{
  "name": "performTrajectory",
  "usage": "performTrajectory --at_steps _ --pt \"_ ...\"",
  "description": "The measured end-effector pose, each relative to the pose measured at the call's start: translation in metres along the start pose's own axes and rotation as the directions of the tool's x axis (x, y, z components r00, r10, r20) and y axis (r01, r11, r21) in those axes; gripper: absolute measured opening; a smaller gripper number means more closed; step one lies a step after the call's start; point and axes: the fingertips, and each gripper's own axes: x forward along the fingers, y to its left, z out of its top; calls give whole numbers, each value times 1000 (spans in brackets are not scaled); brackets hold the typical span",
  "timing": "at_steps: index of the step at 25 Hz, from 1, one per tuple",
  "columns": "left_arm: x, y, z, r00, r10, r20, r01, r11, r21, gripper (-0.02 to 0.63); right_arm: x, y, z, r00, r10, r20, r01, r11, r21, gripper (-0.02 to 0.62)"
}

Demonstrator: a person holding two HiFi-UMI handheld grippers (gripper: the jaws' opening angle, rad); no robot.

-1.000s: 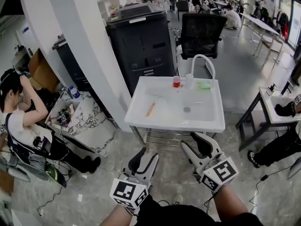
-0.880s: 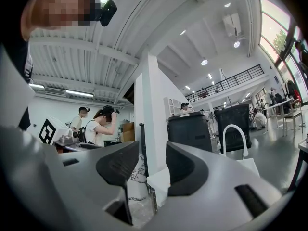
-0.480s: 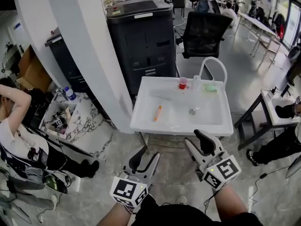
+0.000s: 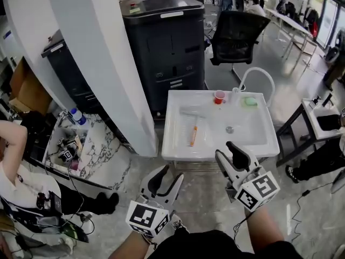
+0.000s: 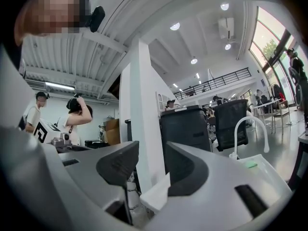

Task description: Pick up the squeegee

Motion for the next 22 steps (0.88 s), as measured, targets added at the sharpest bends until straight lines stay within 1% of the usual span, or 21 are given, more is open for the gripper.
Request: performTrajectory --at_steps 4,9,13,16,22 --pt "-1 26 -2 999 -49 -6 49 999 10 190 24 9 -3 999 -39 -4 39 999 -7 190" --pt "0 48 2 997 -83 0 83 996 23 190 48 14 -7 998 -61 -20 61 998 -16 191" --pt "1 60 5 996 -88 10 88 996 9 190 63 15 -12 997 -66 -29 66 998 -6 192" --pt "7 67 7 996 -92 9 92 996 15 190 74 10 -12 997 -64 -30 64 998 3 192" --pt "29 79 8 997 -72 9 72 997 3 191 99 -16 -18 998 -46 -44 47 998 40 195"
